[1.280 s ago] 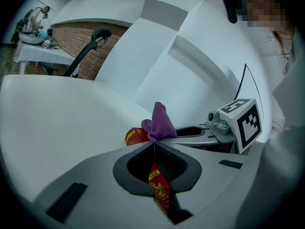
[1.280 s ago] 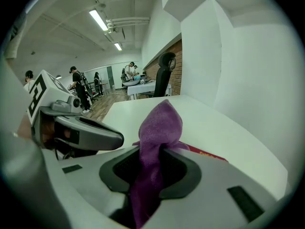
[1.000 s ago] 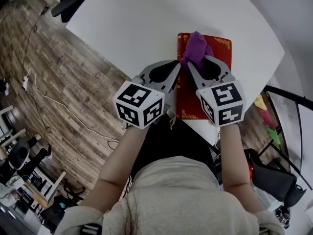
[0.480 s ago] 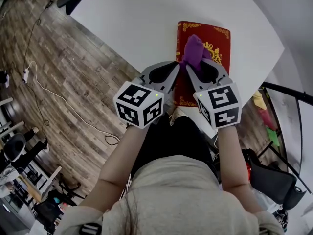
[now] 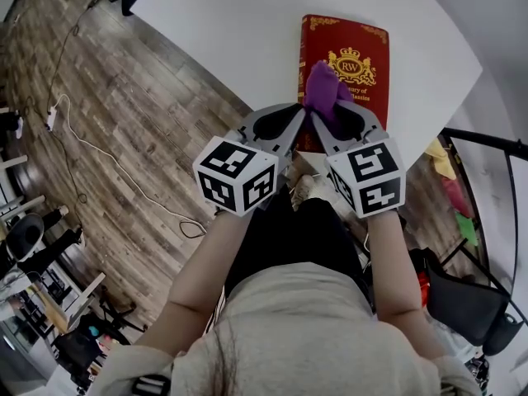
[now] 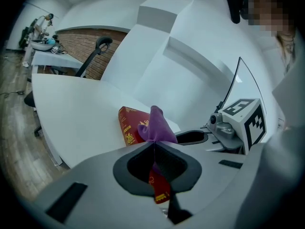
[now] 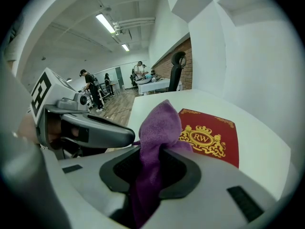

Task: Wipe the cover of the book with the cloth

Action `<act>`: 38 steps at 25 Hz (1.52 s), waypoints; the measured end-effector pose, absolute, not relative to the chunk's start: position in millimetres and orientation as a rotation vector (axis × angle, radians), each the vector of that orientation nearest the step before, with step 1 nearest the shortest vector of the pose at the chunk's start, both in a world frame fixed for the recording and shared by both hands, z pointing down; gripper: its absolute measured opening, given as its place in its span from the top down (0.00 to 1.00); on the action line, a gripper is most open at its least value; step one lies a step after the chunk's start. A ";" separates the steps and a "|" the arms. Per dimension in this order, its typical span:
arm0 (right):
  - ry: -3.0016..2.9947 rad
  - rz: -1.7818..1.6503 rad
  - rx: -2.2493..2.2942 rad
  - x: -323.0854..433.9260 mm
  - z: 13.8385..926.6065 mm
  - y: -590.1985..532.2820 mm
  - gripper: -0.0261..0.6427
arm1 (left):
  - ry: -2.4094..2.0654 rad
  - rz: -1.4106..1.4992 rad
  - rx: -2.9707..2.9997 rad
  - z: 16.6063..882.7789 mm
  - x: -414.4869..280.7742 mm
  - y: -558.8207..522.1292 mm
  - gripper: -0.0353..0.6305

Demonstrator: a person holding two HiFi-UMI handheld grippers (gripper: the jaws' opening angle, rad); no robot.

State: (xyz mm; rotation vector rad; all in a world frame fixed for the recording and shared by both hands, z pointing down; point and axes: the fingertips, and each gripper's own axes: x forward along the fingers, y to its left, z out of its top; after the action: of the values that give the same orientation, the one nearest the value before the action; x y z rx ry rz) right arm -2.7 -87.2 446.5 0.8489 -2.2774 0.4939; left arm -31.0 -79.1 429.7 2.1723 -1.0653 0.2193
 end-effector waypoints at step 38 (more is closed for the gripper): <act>-2.381 0.428 1.064 77.6 384.2 -47.2 0.80 | -1.041 0.165 2.252 390.5 21.7 -28.4 0.91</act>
State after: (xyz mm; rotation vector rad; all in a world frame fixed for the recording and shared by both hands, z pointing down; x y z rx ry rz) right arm 77.6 -47.2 384.2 1.0640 -2.3813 0.4285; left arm 21.7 -28.4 390.5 2.2516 -1.0412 0.1646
